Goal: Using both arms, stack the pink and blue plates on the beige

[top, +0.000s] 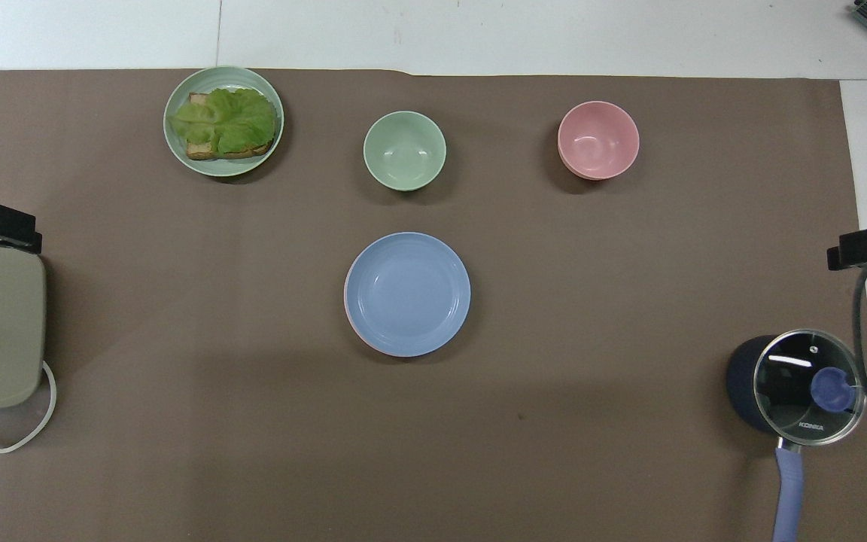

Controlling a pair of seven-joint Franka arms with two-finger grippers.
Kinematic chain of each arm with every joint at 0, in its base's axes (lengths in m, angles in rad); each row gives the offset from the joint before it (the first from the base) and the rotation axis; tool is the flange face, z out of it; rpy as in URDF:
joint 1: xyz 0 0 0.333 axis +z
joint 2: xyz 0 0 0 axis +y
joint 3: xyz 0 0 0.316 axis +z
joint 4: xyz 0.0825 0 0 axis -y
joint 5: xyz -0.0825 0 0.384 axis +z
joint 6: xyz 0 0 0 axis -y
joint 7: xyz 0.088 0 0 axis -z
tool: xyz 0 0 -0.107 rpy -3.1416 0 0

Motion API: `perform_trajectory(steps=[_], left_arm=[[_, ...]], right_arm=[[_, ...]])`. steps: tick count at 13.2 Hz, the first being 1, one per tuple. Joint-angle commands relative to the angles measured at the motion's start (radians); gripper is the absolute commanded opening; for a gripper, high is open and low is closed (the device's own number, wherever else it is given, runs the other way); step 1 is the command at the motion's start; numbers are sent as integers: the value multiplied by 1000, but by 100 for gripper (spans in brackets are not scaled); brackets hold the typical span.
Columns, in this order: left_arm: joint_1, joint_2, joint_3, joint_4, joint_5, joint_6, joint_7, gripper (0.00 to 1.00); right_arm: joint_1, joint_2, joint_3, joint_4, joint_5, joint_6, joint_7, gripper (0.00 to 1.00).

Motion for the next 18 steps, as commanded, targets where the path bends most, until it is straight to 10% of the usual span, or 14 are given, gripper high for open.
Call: perform_trajectory(steps=[1,18], left_arm=[[8,-10,-3,-2,3,-14,17,100],[8,-10,-3,-2,3,-14,17,100]], right_arm=[[2,-19,15,-20,-26,-19,-13,100],[7,-48,18,-61,-43,-41,-87,100]])
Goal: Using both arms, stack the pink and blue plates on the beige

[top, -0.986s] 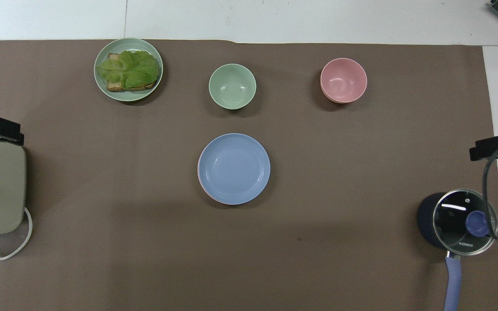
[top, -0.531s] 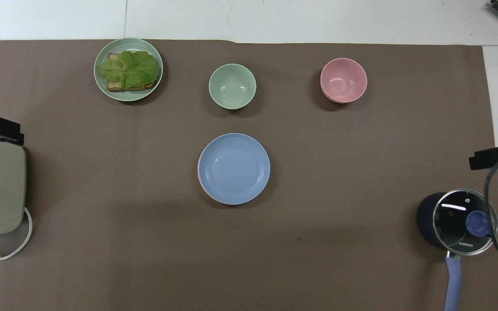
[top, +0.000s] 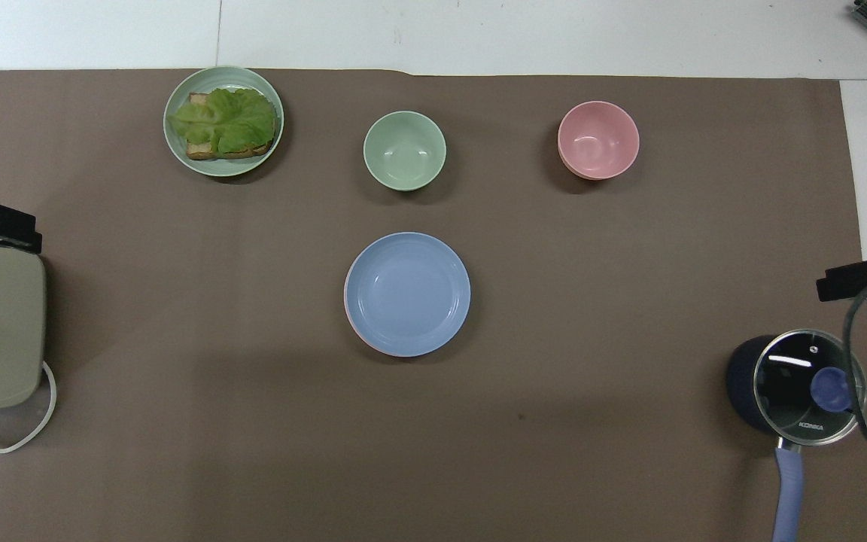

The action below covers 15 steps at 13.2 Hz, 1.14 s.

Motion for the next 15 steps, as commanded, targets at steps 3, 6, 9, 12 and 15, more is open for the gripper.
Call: perform_trajectory(steps=[3,6,9,12,15], left_arm=[[8,-10,-3,-2,3,-14,17,100],[8,-10,-3,-2,3,-14,17,100],[8,-10,-3,-2,3,-14,17,100],[8,-10,-3,-2,3,-14,17,100],[8,-10,-3,-2,3,-14,17,100]], right_arm=[[-4,-3,4,21,-23,-36,-25,100],[-2,-3,4,23,-29,-45,-26,100],[-2,-9,4,15,-28,-47,-26,100],[-2,-12,4,12,-28,-47,-26,100],[-2,-12,4,12,-29,-45,-25,100]])
